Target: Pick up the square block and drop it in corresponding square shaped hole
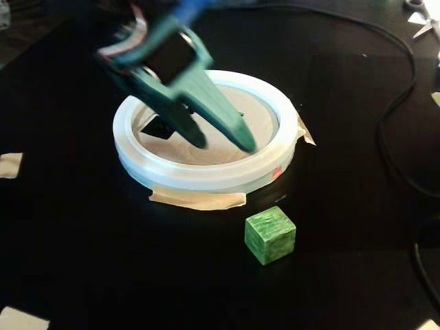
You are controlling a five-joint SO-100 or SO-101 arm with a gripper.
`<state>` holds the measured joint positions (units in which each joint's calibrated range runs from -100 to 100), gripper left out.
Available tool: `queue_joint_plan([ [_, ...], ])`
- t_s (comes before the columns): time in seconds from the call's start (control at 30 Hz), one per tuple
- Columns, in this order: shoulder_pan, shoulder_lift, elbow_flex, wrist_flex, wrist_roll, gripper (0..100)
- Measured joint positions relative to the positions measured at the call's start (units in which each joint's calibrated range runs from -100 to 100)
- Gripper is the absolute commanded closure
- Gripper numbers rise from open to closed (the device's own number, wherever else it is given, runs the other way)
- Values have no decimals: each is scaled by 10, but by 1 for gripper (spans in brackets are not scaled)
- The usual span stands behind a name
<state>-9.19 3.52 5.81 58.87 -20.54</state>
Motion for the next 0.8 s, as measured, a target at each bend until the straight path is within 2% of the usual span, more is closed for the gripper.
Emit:
queue_joint_plan([
  [0.4,-2,235,-204,0,-30,20],
  [0.8,-17,334,-256,0,-45,22],
])
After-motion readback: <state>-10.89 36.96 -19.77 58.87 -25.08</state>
